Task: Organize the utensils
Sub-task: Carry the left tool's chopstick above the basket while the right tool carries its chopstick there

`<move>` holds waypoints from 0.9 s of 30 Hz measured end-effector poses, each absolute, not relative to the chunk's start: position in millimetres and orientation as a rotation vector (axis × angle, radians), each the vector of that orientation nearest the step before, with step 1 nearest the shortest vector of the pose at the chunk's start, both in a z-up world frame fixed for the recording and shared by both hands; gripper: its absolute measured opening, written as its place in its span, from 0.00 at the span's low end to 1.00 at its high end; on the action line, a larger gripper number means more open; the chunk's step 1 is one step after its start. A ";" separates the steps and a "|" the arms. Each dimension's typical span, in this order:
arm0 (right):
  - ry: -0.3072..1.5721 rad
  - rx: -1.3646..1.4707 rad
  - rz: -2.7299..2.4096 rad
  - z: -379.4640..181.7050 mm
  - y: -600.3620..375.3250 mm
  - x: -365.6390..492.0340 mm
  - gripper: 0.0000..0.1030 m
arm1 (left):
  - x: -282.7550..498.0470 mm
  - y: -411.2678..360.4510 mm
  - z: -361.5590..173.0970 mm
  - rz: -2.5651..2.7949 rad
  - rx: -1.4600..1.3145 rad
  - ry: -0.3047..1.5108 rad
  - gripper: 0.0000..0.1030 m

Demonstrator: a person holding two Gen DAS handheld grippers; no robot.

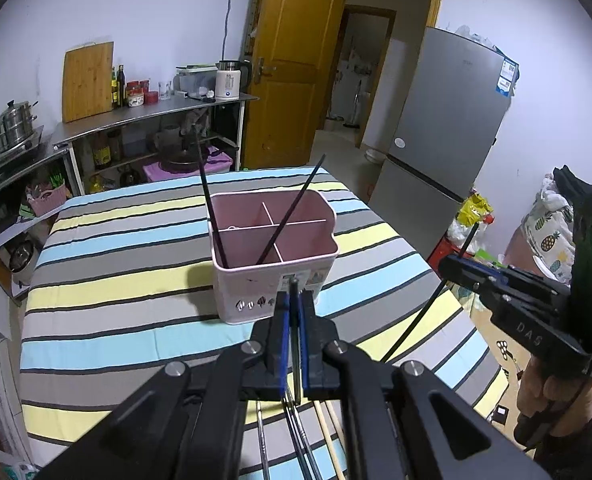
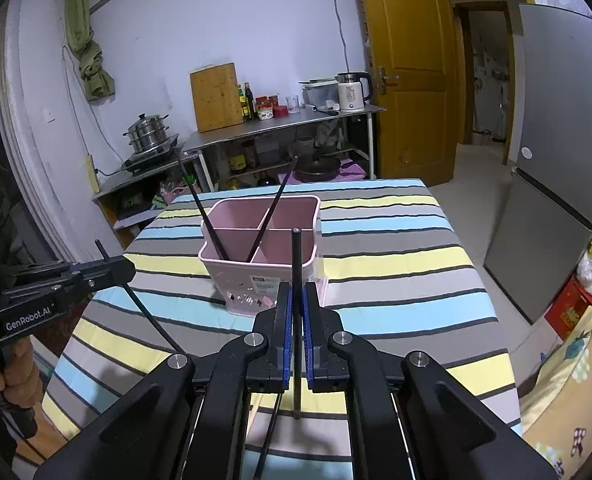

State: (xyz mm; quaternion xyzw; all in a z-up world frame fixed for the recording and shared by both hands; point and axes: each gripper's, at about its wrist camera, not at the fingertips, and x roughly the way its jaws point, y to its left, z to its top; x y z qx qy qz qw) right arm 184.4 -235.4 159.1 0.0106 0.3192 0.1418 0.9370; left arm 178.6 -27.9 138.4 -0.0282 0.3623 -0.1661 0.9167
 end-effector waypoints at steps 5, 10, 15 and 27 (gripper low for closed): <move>0.634 0.038 0.295 167.3 -239.4 180.8 0.04 | 178.7 -21.7 142.6 -0.343 -0.071 0.757 0.04; 0.606 0.044 0.304 181.2 -238.1 182.7 0.04 | 182.4 -14.4 155.0 -0.335 -0.090 0.747 0.04; 0.578 0.051 0.319 195.0 -231.4 188.4 0.04 | 190.1 -5.9 177.4 -0.332 -0.120 0.711 0.04; 0.499 0.106 0.358 230.2 -214.2 216.8 0.04 | 222.8 11.0 230.0 -0.311 -0.194 0.620 0.04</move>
